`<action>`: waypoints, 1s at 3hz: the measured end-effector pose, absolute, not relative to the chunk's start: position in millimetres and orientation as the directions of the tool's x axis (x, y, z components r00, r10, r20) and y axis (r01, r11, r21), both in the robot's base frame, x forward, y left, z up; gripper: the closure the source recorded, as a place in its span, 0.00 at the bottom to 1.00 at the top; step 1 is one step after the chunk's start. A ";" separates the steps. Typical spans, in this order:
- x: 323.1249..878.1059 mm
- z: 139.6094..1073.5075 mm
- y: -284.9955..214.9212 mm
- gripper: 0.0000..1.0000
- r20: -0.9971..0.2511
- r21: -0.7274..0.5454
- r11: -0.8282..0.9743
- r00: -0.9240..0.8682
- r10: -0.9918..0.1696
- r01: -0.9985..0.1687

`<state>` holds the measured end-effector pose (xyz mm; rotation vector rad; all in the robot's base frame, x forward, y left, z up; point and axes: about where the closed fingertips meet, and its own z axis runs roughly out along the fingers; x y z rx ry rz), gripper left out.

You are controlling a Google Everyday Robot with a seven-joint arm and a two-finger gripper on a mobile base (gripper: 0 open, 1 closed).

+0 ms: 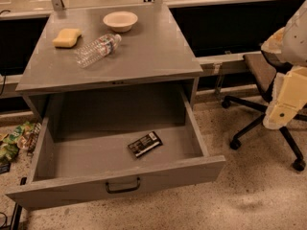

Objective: Pick rxbar chocolate from top drawer and place on counter

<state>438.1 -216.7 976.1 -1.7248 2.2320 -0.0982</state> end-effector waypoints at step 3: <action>514.5 909.9 -144.6 0.00 -0.281 -0.247 0.180 -0.107 -0.954 -0.952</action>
Offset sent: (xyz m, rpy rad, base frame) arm 0.1001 0.0809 -0.0800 0.1135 -0.0351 0.0784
